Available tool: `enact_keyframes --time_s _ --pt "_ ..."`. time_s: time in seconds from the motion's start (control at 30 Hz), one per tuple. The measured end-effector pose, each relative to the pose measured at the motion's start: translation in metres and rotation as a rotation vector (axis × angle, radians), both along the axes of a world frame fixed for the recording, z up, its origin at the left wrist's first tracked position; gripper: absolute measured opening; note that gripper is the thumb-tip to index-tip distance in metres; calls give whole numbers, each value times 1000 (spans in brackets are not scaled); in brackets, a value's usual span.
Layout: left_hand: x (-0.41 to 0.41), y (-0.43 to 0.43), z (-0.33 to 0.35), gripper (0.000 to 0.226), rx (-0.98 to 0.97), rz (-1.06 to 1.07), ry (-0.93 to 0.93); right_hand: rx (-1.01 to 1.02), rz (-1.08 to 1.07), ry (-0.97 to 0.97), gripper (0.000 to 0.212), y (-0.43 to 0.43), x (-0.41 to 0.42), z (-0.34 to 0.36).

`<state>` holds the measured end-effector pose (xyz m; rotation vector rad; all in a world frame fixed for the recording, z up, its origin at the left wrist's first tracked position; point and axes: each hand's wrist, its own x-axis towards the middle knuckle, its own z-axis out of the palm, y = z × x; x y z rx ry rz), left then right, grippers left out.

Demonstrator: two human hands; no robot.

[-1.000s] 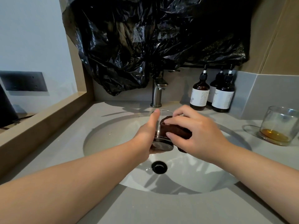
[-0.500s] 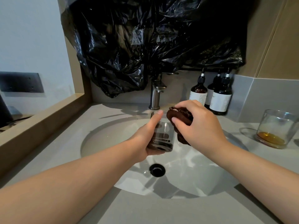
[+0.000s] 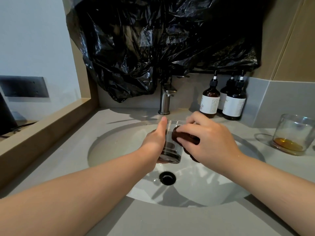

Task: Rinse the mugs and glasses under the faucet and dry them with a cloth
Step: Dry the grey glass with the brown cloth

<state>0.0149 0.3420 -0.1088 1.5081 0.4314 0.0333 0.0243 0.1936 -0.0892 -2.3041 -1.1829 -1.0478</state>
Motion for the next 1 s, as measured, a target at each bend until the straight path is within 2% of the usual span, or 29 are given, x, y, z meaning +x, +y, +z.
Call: enact_keyframes --time_s 0.07,0.2,0.27,0.37,0.5,0.57,0.67,0.77,0.93,1.0 --pt "0 -1 1 92 52 -1 -11 -51 39 16 19 1 -1 -3" --pt "2 -3 1 108 106 19 -11 92 -72 10 10 5 7 6" --pt "0 -3 1 105 116 9 -1 52 -65 -32 12 7 4 5" --pt "0 -3 -1 80 146 -11 -17 -72 49 -19 22 7 -3 -3" --pt "2 -5 -1 86 148 31 14 48 -37 34 11 6 8 5" --pt "1 -5 1 83 89 30 48 59 -57 24 10 6 11 6" --pt "-2 -3 4 70 -63 43 54 -24 107 48 19 4 1 -1" --pt "-2 2 6 69 -138 54 61 -88 234 87 24 0 -5 -7" --pt "0 2 4 65 -303 32 70 127 94 72 19 -2 8 -2" --pt "-1 3 4 68 -332 36 76 84 163 71 20 -3 2 -5"
